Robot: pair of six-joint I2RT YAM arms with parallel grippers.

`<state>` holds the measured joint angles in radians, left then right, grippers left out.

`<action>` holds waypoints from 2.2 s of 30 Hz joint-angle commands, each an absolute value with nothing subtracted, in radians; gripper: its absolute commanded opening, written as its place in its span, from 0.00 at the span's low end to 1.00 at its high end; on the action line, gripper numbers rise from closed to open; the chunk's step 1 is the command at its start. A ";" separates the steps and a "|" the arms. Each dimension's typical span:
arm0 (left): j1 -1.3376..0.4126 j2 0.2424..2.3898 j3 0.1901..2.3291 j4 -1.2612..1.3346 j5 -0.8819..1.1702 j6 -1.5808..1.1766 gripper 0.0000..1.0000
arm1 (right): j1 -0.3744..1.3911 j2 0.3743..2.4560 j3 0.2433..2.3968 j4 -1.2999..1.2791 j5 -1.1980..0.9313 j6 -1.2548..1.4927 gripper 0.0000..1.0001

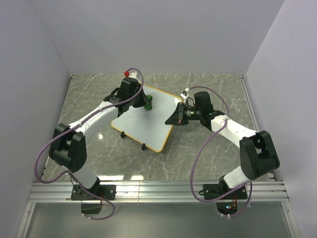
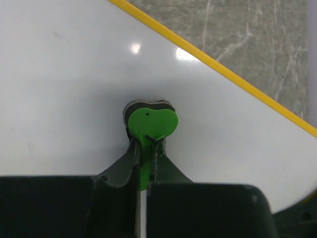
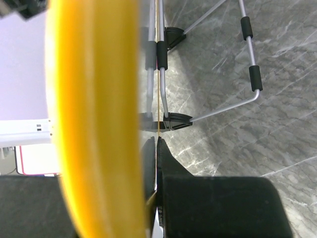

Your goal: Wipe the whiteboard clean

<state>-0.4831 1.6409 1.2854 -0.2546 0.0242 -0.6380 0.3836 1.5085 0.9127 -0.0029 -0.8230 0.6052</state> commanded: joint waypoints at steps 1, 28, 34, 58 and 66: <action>-0.525 1.666 1.257 -0.288 0.129 -0.664 0.00 | 0.408 1.531 0.931 -0.046 -0.822 0.586 0.00; -0.204 1.379 0.865 -0.244 0.052 -0.700 0.00 | 0.407 1.525 0.980 -0.120 -0.818 0.543 0.02; -0.204 1.296 1.009 -0.414 0.023 -0.689 0.00 | 0.408 1.511 0.944 -0.124 -0.775 0.520 0.80; -0.008 1.104 0.876 -0.649 -0.255 -0.644 0.32 | 0.362 1.099 0.969 -0.445 -0.199 0.457 1.00; 0.020 1.253 0.841 -0.607 -0.279 -0.681 0.94 | 0.364 0.954 1.008 -0.509 -0.232 0.449 1.00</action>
